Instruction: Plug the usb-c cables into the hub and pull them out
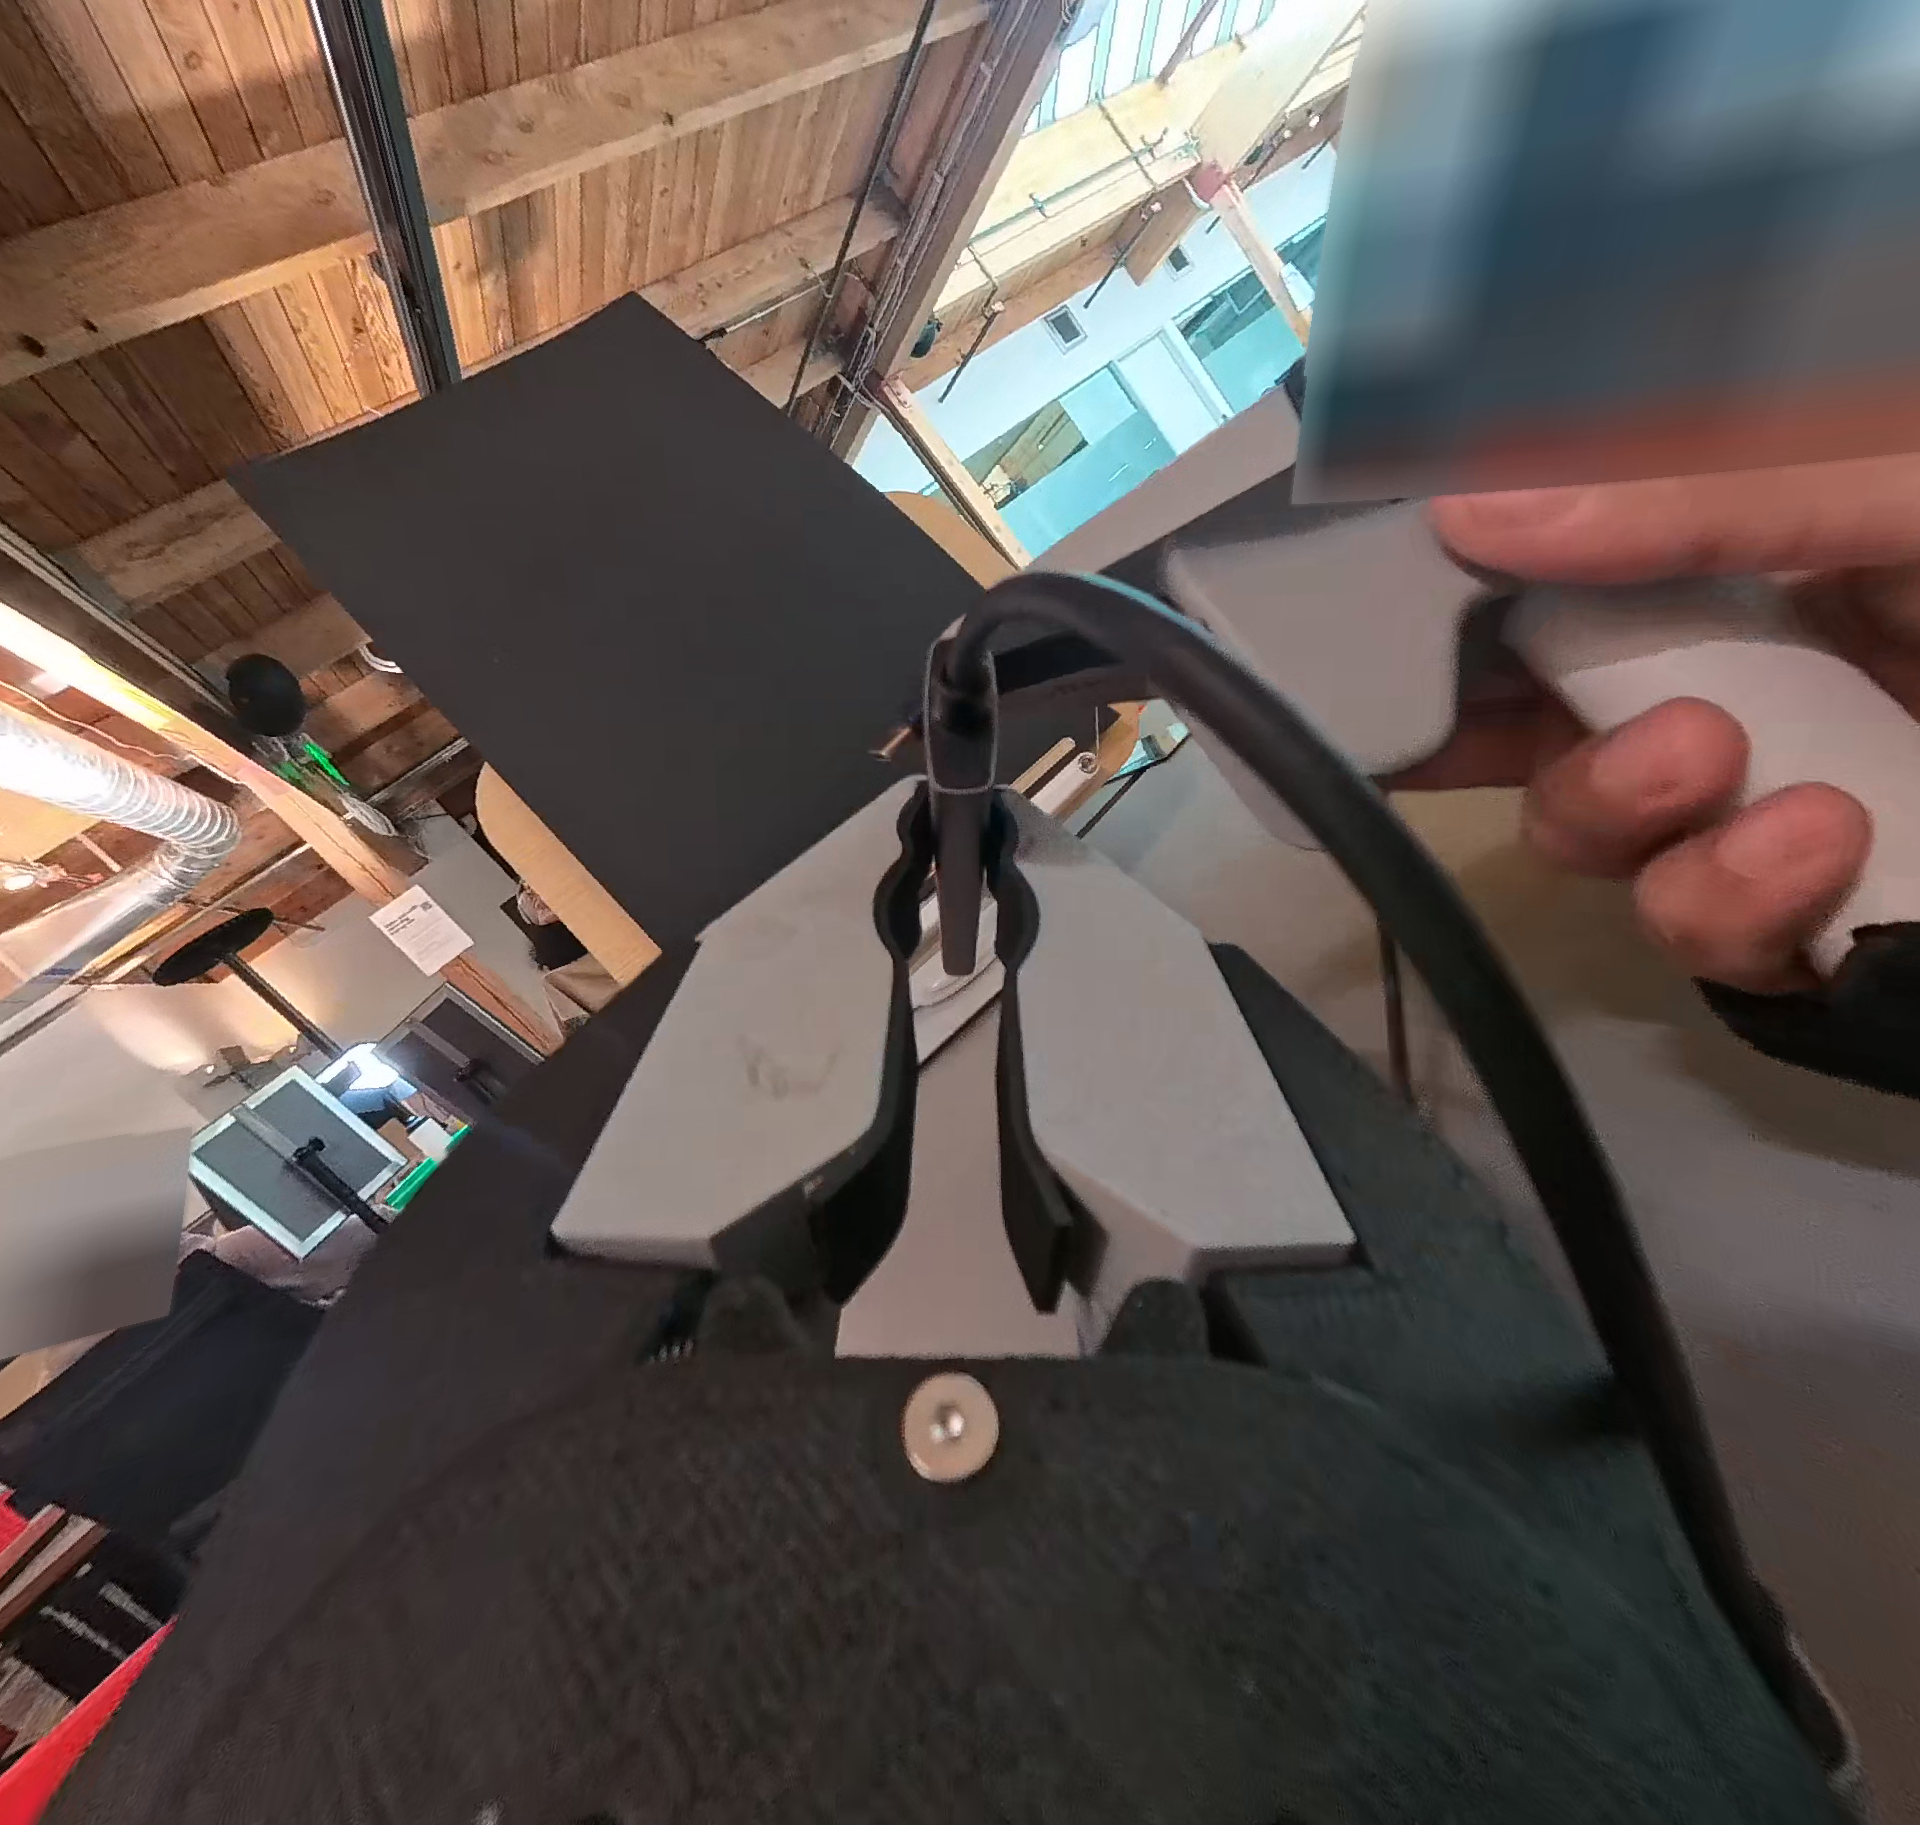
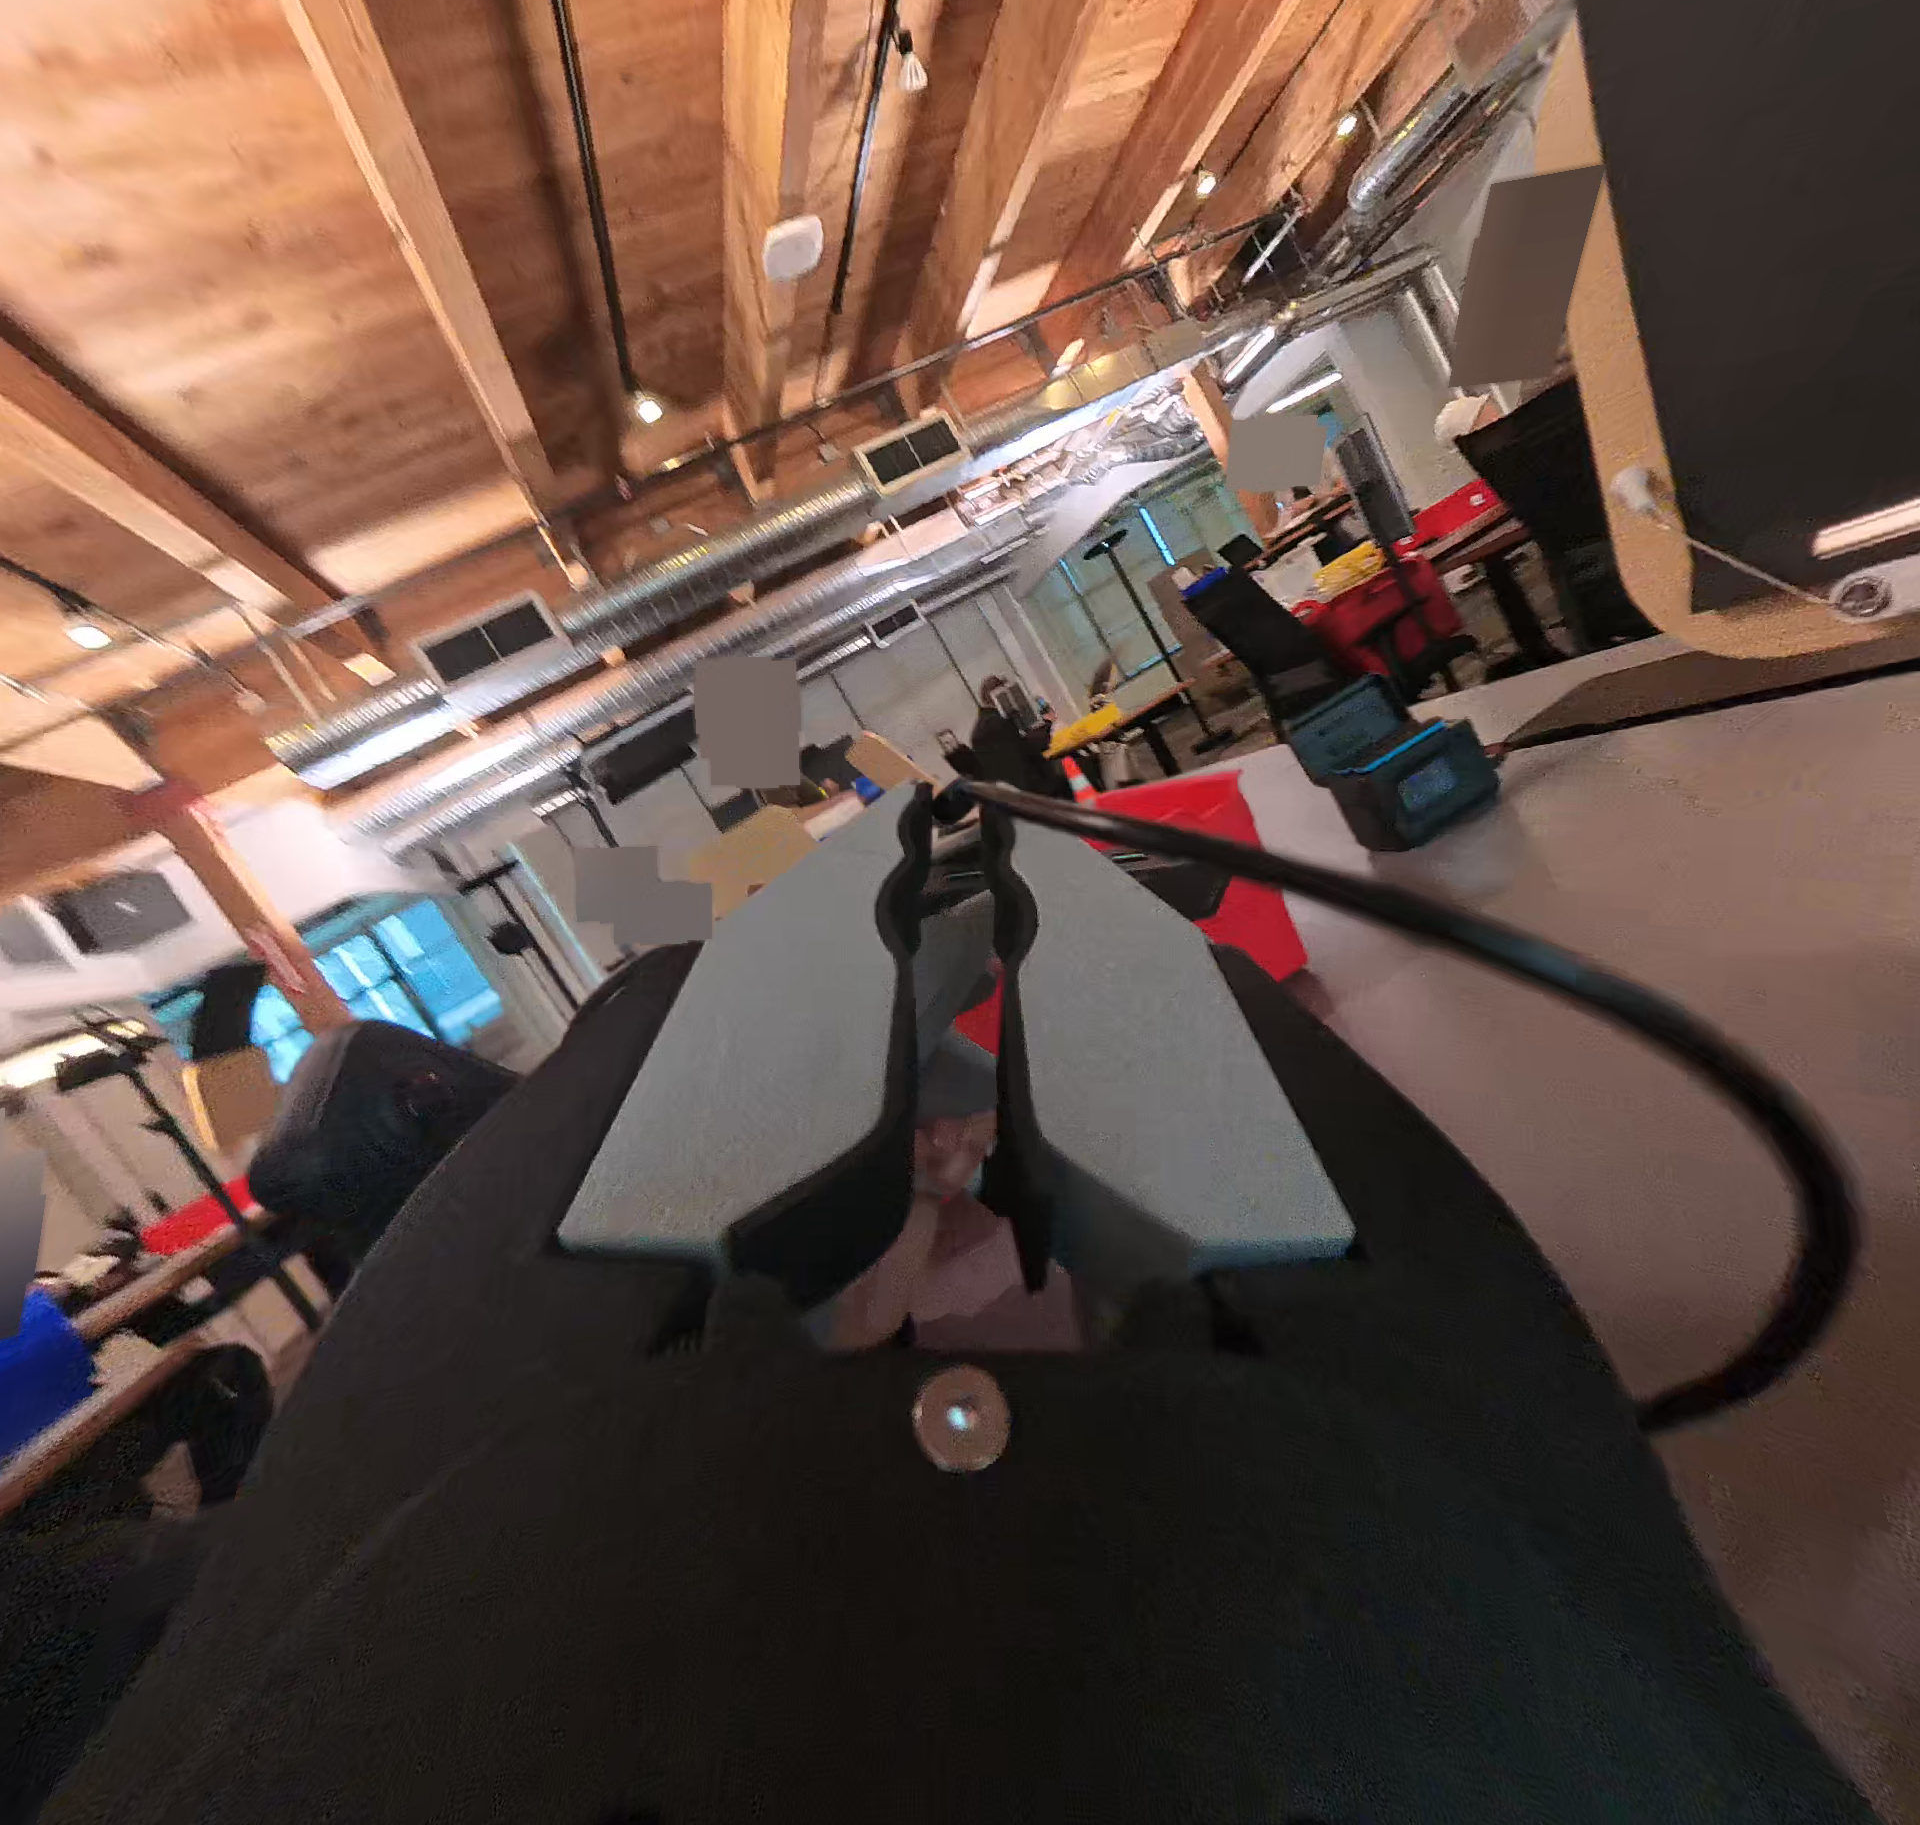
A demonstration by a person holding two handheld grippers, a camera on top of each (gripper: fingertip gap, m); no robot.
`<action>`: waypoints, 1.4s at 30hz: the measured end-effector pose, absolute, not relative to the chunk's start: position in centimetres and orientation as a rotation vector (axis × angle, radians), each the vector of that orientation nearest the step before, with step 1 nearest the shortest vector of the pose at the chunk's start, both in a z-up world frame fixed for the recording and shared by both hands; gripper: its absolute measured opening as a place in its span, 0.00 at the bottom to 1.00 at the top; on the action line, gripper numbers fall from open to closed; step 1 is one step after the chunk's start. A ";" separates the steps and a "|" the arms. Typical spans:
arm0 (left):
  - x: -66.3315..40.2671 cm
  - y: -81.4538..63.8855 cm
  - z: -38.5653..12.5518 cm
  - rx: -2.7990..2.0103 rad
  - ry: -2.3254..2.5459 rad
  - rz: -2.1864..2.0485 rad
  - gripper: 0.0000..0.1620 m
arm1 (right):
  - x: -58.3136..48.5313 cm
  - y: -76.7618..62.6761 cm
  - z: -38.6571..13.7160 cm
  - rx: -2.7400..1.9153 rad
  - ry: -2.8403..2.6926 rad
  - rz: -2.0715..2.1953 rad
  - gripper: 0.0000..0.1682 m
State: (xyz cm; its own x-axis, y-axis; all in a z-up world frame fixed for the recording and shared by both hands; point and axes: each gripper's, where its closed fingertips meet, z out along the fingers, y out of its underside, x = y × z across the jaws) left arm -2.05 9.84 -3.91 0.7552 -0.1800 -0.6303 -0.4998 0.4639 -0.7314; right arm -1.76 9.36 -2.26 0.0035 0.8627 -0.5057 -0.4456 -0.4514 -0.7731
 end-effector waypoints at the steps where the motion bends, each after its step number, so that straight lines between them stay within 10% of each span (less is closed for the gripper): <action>1: -2.1 9.9 -3.9 -1.096 0.718 0.220 0.05 | -1.7 9.3 -2.2 -1.267 -0.509 1.620 0.03; 42: -0.7 9.5 -4.7 -0.957 0.854 0.541 0.05 | 0.1 9.1 -4.0 -1.549 -0.837 1.580 0.03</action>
